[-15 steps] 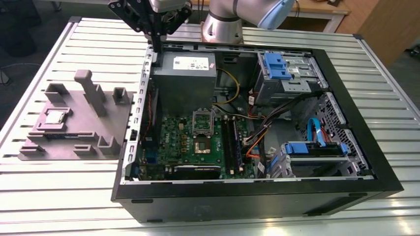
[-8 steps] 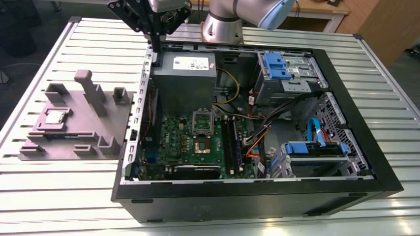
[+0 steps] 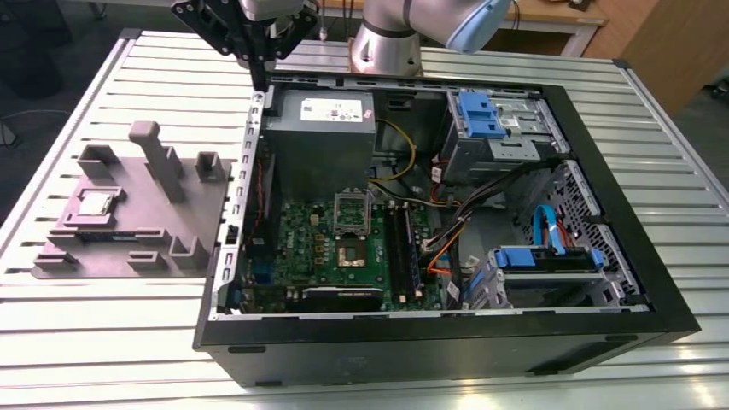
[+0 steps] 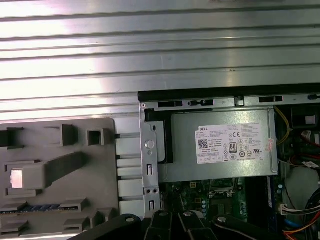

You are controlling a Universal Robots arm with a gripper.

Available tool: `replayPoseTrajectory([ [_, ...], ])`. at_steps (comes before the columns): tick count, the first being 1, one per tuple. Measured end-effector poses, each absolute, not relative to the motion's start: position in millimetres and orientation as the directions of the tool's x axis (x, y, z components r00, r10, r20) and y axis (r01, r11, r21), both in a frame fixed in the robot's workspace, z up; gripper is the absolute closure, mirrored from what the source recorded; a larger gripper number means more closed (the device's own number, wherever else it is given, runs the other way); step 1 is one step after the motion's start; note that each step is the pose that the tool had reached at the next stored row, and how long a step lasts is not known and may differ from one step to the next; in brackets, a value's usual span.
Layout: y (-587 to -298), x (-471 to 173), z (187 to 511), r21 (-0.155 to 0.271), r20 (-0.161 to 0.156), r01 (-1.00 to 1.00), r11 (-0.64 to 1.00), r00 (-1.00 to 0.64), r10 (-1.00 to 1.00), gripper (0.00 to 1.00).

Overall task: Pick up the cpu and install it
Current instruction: 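Reach for the cpu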

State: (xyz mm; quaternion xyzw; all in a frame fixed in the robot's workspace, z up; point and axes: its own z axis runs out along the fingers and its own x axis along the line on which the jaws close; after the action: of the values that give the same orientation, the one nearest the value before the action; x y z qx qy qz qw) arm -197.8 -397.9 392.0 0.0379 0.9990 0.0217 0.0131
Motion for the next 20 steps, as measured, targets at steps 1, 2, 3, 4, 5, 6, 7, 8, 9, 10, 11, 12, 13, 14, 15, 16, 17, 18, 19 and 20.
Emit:
replayPoseTrajectory([
  [1,-397.9,-197.9,391.9,0.044,-0.024,0.075,0.996,-0.997,0.076,0.9],
  [2,-397.9,-198.2,392.0,0.044,-0.024,0.075,0.996,-0.997,0.076,0.9],
  [3,-397.9,-198.6,392.0,0.044,-0.024,0.075,0.996,-0.997,0.076,0.9],
  [4,-397.9,-198.9,392.0,0.044,-0.024,0.075,0.996,-0.997,0.076,0.9],
  [5,-397.9,-199.2,392.0,0.044,-0.024,0.075,0.996,-0.997,0.076,0.9],
  [6,-397.9,-199.5,392.0,0.044,-0.024,0.075,0.996,-0.997,0.076,0.9],
  [7,-397.9,-200.0,391.9,0.044,-0.025,0.075,0.996,-0.997,0.076,0.9],
  [8,-397.9,-200.5,391.9,0.044,-0.025,0.075,0.996,-0.997,0.076,0.9],
  [9,-397.9,-200.8,392.0,0.044,-0.024,0.075,0.996,-0.997,0.076,0.9],
  [10,-397.9,-201.2,392.0,0.044,-0.024,0.075,0.996,-0.997,0.076,0.9],
  [11,-397.9,-201.6,392.0,0.044,-0.024,0.075,0.996,-0.997,0.076,0.9],
  [12,-397.9,-202.0,391.9,0.044,-0.024,0.075,0.996,-0.997,0.076,0.9],
  [13,-397.9,-202.3,392.0,0.044,-0.024,0.075,0.996,-0.997,0.076,0.9],
  [14,-397.9,-202.4,391.9,0.044,-0.024,0.075,0.996,-0.997,0.076,0.9],
  [15,-397.9,-202.5,392.0,0.044,-0.024,0.075,0.996,-0.997,0.076,0.9],
  [16,-397.9,-202.8,392.0,0.044,-0.024,0.075,0.996,-0.997,0.076,0.9],
  [17,-397.9,-203.0,391.9,0.044,-0.024,0.075,0.996,-0.997,0.076,0.9],
  [18,-397.9,-203.3,392.0,0.044,-0.024,0.075,0.996,-0.997,0.076,0.9],
  [19,-397.9,-203.5,392.0,0.044,-0.024,0.075,0.996,-0.997,0.076,0.9],
  [20,-397.9,-203.6,391.9,0.044,-0.024,0.075,0.996,-0.997,0.076,0.9],
])
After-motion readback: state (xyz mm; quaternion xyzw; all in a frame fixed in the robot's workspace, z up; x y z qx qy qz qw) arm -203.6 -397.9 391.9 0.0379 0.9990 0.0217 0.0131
